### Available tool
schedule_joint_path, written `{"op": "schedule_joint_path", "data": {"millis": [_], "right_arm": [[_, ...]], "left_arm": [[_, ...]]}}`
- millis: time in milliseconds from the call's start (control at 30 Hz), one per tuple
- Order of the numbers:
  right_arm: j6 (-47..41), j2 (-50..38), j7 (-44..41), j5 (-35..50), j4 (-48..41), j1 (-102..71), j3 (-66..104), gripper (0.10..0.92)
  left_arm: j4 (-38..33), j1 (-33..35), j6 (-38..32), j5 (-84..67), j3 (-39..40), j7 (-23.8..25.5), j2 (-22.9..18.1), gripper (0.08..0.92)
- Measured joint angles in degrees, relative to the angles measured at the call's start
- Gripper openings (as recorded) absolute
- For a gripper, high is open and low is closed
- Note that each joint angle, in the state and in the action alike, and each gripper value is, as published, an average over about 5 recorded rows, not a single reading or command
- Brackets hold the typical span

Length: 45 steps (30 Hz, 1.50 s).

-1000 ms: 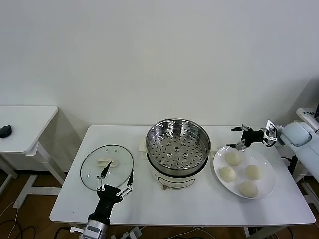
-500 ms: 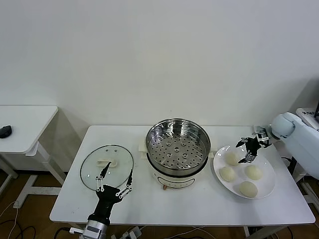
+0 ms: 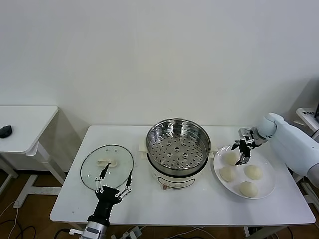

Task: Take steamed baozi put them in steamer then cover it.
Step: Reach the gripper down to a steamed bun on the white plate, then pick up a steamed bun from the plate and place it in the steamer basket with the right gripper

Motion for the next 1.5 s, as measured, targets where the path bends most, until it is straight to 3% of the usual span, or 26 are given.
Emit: {"op": "schedule_joint_path", "data": {"millis": [167,533,900,1500], "right_arm": [[0.1,0.7,0.2,-0.9,-1.1,0.0,-0.2,0.816],[0.2,2.1,0.9,-1.4,-2.6,-0.2,-0.6,0.679],[0.9,1.2,0.8,-0.8,-1.3,0.9,-1.1,0.627],[13.3,-3.9,-3.2,3.0,17.4,19.8,-12.9,0.611]], "left_arm": [[0.3,0.1,-0.3,0.0,0.0,0.0,0.0,0.823],[0.5,-0.1,-0.5,0.0,-0.1,-0.1,-0.1,0.823],[0.4,-0.7,-0.3,-0.4,-0.8,-0.1,0.2,0.823],[-1.4,-0.7,-0.2,-0.7,-0.1,-0.1,0.6,0.823]]}}
